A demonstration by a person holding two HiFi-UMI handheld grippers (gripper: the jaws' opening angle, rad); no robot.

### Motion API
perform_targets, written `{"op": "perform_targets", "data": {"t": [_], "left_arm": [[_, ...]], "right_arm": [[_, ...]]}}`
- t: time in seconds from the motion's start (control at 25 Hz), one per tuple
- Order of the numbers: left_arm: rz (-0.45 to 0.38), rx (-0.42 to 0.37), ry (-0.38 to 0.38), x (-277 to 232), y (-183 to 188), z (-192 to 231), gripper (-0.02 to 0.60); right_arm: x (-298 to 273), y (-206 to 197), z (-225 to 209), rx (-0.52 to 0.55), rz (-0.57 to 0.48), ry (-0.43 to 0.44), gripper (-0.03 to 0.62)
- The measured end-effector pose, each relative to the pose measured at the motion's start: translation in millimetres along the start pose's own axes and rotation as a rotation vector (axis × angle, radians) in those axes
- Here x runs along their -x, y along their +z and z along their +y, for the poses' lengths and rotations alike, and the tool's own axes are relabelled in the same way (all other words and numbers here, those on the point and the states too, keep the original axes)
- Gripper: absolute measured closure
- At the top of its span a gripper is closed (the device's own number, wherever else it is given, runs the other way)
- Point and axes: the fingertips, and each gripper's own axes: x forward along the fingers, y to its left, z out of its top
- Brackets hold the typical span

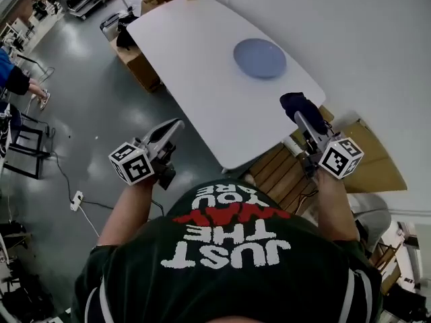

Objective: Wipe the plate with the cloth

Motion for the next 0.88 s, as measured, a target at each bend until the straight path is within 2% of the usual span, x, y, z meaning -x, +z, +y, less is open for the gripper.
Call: {"op": "perform_targets", "data": {"t": [0.12, 0.24, 0.36, 0.6, 0.88], "left_arm": [[-0.01, 0.029, 0.045, -84.9, 11.3, 22.3, 0.575], [-0.014, 0.04, 0.083, -136.6, 18.9, 40.1, 0.574], [-0.004, 0.038, 0.108, -165.6, 23.6, 52.9, 0.574], [0.109, 0.012, 0.187, -227.8, 14.6, 101.4, 0.574], [0.226, 0.061, 0.232, -292.6, -9.8, 200.5, 0.574]], "right_arm": [[-36.7, 30.4, -78.2, 0.024, 0.038, 0.064, 0.54], [-57.9, 47.9, -122.1, 0.041, 0.058, 0.104, 0.54], [-73.4, 55.5, -139.0, 0.041, 0.073, 0.141, 0.54], [-119.0, 43.2, -180.1, 0.036, 0.128, 0.194, 0.54], [-169.8, 11.2, -198.6, 0.047, 0.193, 0.175, 0.54]]}}
